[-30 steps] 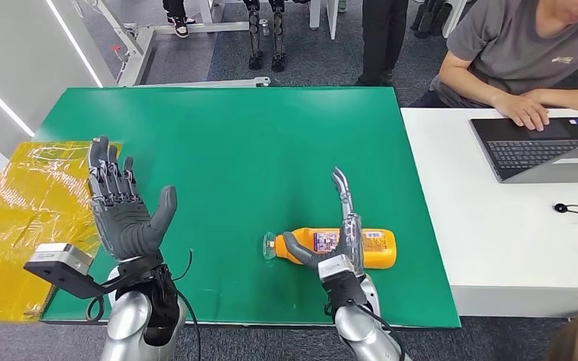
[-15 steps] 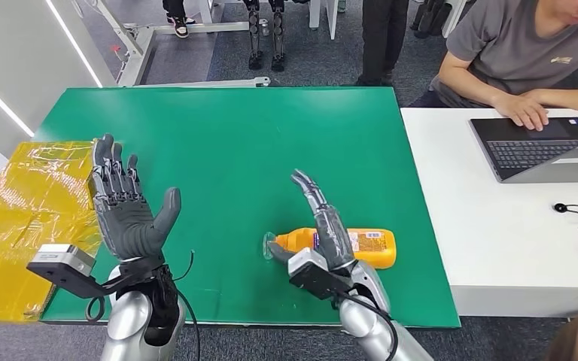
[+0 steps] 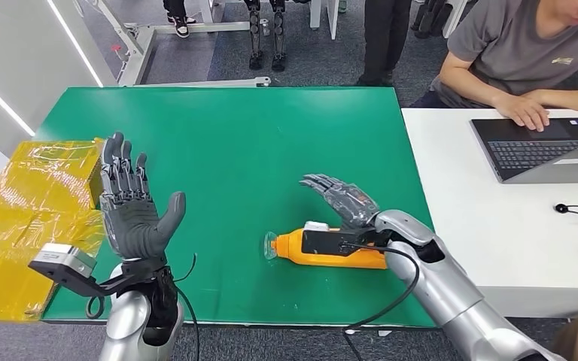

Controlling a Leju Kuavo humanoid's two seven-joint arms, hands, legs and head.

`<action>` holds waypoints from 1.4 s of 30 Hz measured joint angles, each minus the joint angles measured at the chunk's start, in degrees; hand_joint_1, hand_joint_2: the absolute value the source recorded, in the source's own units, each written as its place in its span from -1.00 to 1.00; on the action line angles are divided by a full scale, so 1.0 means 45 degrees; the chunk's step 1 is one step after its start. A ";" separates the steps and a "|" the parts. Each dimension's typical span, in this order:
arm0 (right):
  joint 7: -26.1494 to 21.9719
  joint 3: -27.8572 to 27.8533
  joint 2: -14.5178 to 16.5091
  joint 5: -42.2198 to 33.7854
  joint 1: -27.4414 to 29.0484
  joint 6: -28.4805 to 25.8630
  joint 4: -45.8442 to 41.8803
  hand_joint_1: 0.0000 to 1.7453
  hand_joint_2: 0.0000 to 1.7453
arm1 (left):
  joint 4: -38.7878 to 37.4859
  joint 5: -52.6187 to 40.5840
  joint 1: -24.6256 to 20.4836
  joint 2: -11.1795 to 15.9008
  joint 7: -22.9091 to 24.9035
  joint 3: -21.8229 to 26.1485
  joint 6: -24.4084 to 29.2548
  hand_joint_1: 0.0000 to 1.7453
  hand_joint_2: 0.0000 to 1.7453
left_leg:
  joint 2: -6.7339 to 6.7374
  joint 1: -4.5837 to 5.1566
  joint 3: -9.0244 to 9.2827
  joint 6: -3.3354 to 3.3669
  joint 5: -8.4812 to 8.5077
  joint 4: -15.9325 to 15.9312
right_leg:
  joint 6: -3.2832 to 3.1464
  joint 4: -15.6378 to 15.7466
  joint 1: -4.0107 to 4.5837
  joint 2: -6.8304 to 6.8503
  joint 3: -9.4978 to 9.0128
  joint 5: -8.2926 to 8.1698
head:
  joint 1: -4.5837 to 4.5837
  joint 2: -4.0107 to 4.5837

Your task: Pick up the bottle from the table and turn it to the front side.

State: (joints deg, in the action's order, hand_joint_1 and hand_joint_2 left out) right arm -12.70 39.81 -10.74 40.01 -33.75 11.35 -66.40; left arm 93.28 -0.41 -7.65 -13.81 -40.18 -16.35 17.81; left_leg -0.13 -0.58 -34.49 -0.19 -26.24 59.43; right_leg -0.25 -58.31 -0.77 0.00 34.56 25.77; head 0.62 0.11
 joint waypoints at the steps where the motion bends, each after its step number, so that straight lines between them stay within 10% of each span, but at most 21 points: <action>1: 0.0107 0.0120 -0.0303 -0.0027 -0.0113 0.0296 0.0033 -1.00 1.00 | -0.0073 0.0039 -0.0039 0.0000 0.0001 -0.0016 -0.0083 -1.00 1.00 | -0.0004 0.0001 -0.0002 0.0001 0.0000 0.0001 | 0.0001 0.0001 -0.0001 0.0002 0.0000 -0.0001 | 0.0000 0.0000; 18: 0.0378 0.2371 -0.3133 -0.1155 -0.2120 0.4102 0.0181 -1.00 1.00 | -0.1321 0.0701 -0.0920 0.0030 0.0000 -0.0381 -0.0094 -1.00 1.00 | -0.0006 -0.0001 -0.0005 0.0001 0.0000 0.0000 | 0.0001 -0.0004 0.0000 -0.0005 0.0002 -0.0003 | -0.0002 0.0000; 42: -0.0391 0.5583 -0.2807 -0.3258 -0.4783 0.4985 0.1394 -1.00 1.00 | -0.1377 0.0791 -0.0817 0.0220 -0.0001 -0.0431 0.0514 -1.00 1.00 | -0.0014 -0.0002 -0.0014 0.0005 0.0003 -0.0002 | 0.0000 -0.0010 0.0002 0.0008 0.0002 -0.0002 | -0.0002 0.0000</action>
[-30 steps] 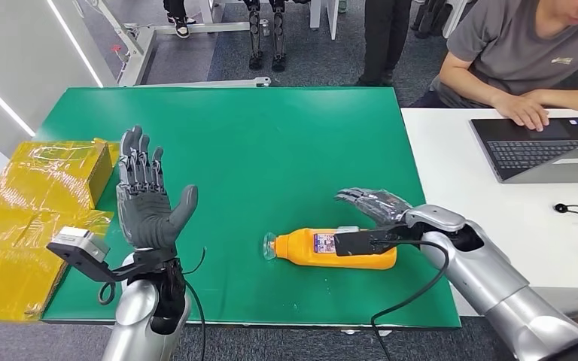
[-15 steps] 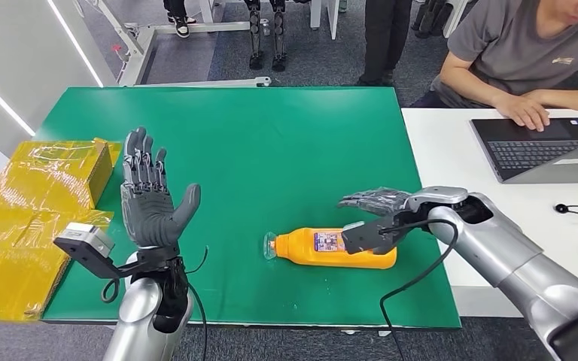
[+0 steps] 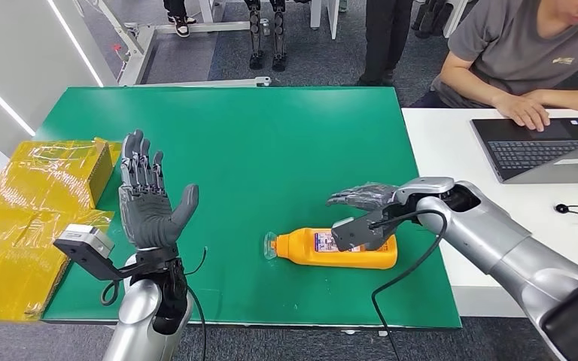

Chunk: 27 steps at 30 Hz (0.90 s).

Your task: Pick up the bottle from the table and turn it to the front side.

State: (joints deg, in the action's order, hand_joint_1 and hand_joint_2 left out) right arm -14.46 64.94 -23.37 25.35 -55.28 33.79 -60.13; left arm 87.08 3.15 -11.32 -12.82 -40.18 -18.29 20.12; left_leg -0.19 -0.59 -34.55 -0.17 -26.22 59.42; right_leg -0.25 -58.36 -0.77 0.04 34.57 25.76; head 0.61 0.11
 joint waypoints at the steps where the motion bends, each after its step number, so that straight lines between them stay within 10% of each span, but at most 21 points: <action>1: -0.0010 0.0045 0.0021 -0.0012 -0.0019 -0.0032 0.0026 -1.00 1.00 | 0.0000 0.0001 0.0003 0.0009 -0.0001 0.0000 0.0005 -1.00 1.00 | 0.0000 0.0000 0.0000 0.0000 0.0000 0.0000 | 0.0000 0.0000 0.0000 0.0000 0.0000 0.0000 | 0.0000 0.0000; 27: 0.0115 0.1677 0.1600 -0.0483 0.0260 -0.1351 0.2371 -1.00 1.00 | 0.0156 0.0141 0.0216 0.0023 -0.0002 0.0010 0.0287 -1.00 1.00 | 0.0001 -0.0004 0.0003 0.0000 0.0001 -0.0002 | 0.0000 -0.0003 0.0003 -0.0003 0.0001 0.0000 | 0.0004 0.0000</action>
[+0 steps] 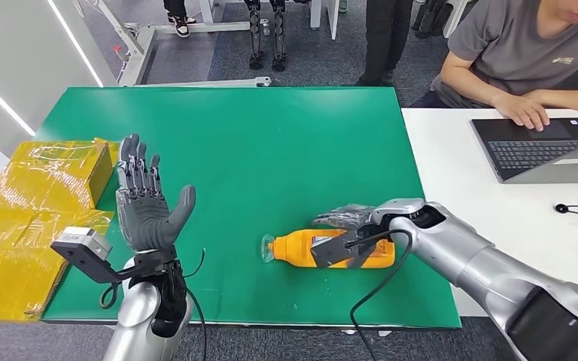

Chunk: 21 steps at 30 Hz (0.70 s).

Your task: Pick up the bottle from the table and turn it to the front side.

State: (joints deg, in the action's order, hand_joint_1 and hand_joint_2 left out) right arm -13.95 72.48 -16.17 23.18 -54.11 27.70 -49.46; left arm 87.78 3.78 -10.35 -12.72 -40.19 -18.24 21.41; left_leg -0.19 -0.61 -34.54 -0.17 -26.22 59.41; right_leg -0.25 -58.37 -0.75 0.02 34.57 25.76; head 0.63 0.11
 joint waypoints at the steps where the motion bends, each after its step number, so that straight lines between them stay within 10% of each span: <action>1: -0.0045 0.0056 0.0069 0.0021 -0.0017 0.0002 0.0130 -1.00 1.00 | 0.0040 -0.0012 0.0039 -0.0001 0.0000 0.0002 -0.0004 -1.00 1.00 | 0.0000 0.0000 0.0000 0.0000 0.0000 0.0000 | 0.0000 0.0000 0.0000 0.0000 0.0000 0.0000 | -0.0001 0.0000; 21: -0.0102 0.0742 0.0749 0.0178 -0.0119 -0.0511 0.1539 -1.00 1.00 | 0.0325 -0.0112 0.0329 -0.0081 0.0000 0.0081 -0.0027 -1.00 1.00 | -0.0001 0.0001 0.0001 0.0001 0.0001 0.0000 | 0.0000 0.0001 -0.0001 0.0002 -0.0001 0.0000 | -0.0001 0.0000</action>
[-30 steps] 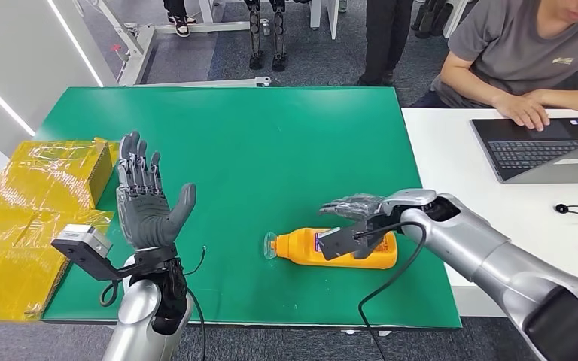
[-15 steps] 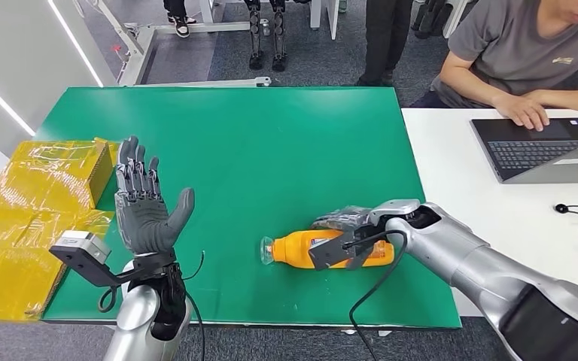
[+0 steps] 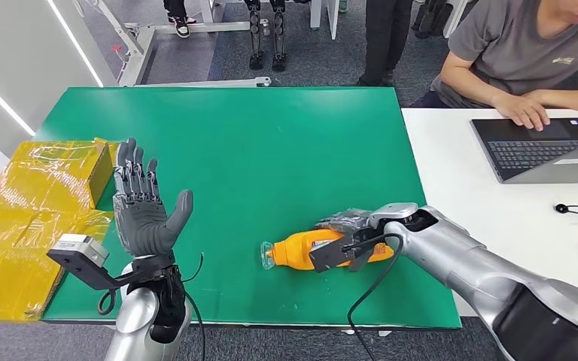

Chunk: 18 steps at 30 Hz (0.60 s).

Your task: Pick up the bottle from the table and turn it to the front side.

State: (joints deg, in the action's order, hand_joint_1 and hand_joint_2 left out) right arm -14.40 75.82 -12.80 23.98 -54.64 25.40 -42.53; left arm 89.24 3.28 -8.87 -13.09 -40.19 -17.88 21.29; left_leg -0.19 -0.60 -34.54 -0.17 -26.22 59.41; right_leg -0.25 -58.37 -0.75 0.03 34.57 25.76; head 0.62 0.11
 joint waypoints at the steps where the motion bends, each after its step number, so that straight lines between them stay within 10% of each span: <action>1: 0.0000 0.0011 0.0006 0.0013 -0.0003 -0.0028 0.0024 -1.00 1.00 | 0.0000 -0.0001 0.0003 0.0001 0.0000 0.0005 0.0000 -1.00 1.00 | 0.0000 0.0000 0.0000 0.0000 0.0000 0.0000 | 0.0000 0.0000 0.0000 0.0000 0.0000 0.0000 | -0.0001 0.0000; 18: 0.1112 0.0070 0.0056 0.1571 0.0240 -0.2749 0.0262 -1.00 1.00 | 0.0040 -0.0042 0.0059 0.0006 0.0000 0.0126 0.0127 -1.00 1.00 | 0.0000 0.0000 0.0003 0.0001 0.0001 0.0001 | 0.0000 0.0001 -0.0001 -0.0001 -0.0001 0.0000 | 0.0000 0.0000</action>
State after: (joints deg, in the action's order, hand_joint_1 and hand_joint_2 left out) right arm -9.40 76.14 -12.55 31.05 -53.56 13.03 -41.35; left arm 89.42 3.09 -8.61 -13.06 -40.19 -17.31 21.86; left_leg -0.19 -0.60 -34.52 -0.16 -26.22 59.42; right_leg -0.25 -58.36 -0.76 0.03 34.56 25.76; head 0.62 0.11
